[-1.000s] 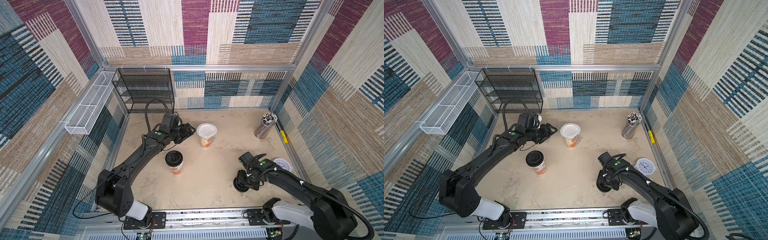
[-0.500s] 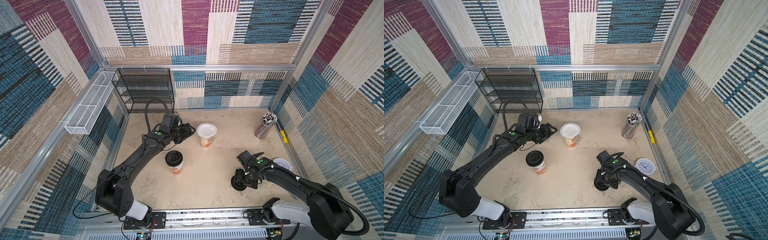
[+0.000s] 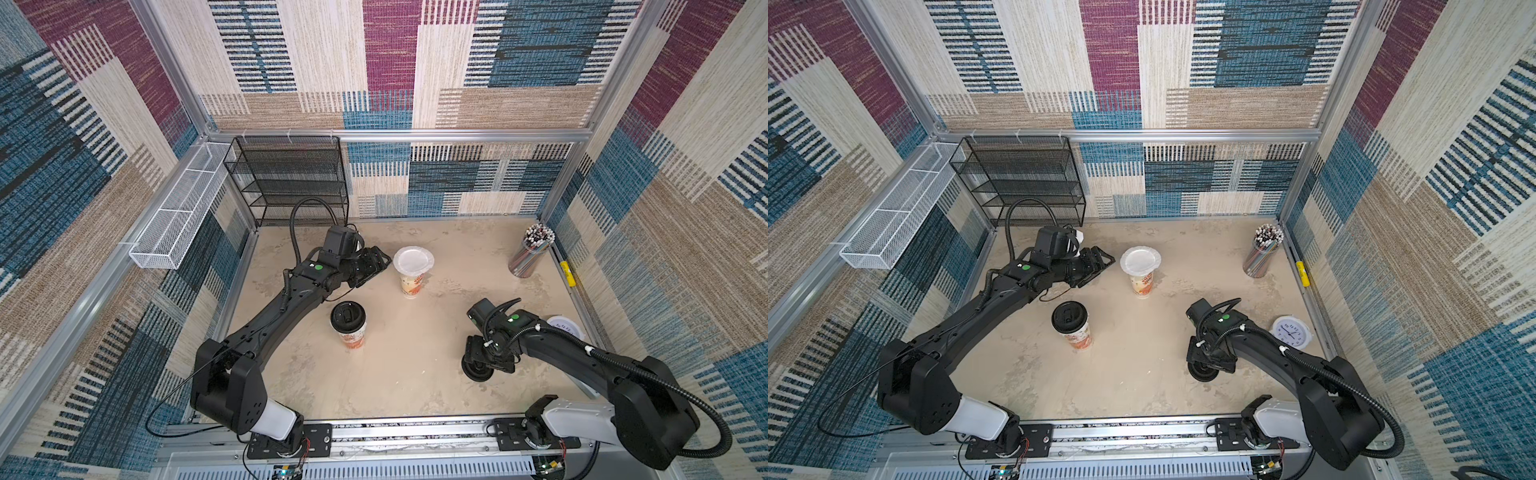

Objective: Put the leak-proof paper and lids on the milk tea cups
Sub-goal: Pick up the cup lid from the center of the board.

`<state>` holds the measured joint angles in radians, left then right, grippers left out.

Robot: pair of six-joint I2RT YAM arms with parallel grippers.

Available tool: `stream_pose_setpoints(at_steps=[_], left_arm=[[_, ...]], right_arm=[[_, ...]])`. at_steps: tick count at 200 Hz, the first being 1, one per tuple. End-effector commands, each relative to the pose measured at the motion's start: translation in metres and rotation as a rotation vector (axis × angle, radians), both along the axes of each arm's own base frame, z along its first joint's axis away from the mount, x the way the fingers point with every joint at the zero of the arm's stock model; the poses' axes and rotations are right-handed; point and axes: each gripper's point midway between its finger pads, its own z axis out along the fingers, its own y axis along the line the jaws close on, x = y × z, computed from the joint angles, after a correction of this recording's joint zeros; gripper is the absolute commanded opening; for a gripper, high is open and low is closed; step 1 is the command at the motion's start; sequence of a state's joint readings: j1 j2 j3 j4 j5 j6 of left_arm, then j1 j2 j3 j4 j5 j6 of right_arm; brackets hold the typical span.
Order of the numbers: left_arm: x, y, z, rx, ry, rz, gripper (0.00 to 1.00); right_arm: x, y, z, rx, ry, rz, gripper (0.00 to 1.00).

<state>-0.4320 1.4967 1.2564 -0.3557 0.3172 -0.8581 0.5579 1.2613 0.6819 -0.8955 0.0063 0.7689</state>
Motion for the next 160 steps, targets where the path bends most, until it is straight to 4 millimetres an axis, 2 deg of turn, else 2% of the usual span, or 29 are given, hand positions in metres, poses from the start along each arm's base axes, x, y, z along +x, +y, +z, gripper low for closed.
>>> stream_pose_setpoints(at_steps=[1,120,160], left_arm=[[0.002,0.002,0.003,0.014,-0.029,0.000,0.72],[0.001,0.002,0.003,0.016,-0.032,0.000,0.72],[0.001,0.002,0.004,0.012,-0.031,0.001,0.72]], right_arm=[[0.001,0.004,-0.001,0.008,0.001,0.013,0.83],[-0.006,0.005,-0.013,-0.027,0.049,0.038,0.81],[-0.007,0.003,-0.015,-0.037,0.050,0.039,0.75]])
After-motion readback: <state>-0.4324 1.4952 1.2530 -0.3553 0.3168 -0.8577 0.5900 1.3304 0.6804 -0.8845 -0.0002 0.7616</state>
